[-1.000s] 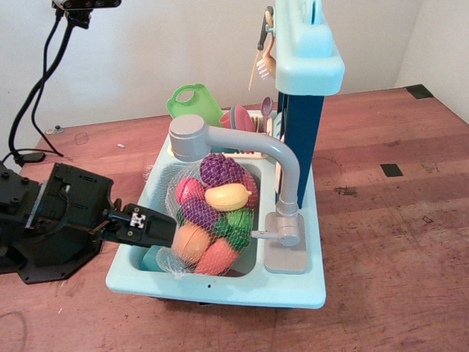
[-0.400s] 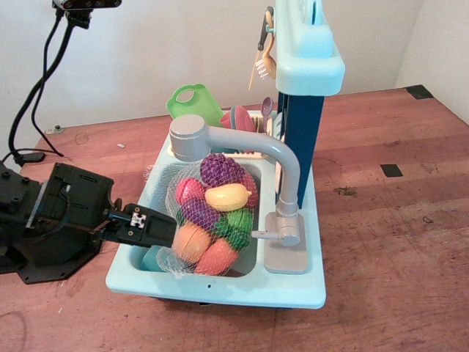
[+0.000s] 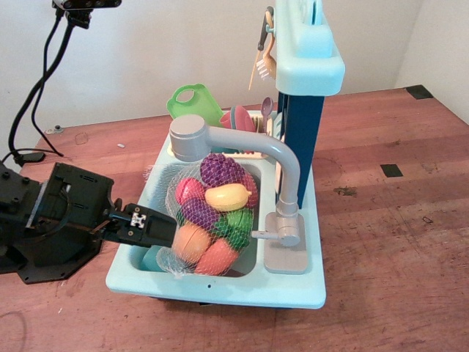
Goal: Turn lever vertical to front
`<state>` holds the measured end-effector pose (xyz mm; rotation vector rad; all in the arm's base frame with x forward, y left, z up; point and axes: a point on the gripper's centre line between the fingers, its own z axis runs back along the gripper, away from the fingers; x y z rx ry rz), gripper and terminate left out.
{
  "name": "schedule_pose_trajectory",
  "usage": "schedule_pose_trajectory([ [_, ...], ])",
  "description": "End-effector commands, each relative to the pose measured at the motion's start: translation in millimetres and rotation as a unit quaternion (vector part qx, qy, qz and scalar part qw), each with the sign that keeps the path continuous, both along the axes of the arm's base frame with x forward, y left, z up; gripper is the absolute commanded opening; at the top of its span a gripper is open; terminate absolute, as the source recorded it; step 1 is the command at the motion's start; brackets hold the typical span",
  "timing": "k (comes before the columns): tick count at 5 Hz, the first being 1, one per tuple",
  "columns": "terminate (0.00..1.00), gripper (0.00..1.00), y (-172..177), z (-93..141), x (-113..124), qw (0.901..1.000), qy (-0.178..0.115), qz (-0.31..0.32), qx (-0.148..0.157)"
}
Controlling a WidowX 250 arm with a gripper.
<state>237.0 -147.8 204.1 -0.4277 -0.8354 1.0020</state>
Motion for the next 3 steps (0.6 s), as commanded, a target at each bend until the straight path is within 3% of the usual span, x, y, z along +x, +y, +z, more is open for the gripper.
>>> schedule_pose_trajectory([
  [1, 0.0, 1.0, -0.1, 7.2, -0.8, 0.9999, -0.01, 0.001, -0.013],
  [2, 0.0, 1.0, -0.1, 7.2, -0.8, 0.9999, -0.01, 0.001, -0.013],
  [3, 1.0, 1.0, -0.1, 7.2, -0.8, 0.9999, -0.01, 0.001, -0.013],
])
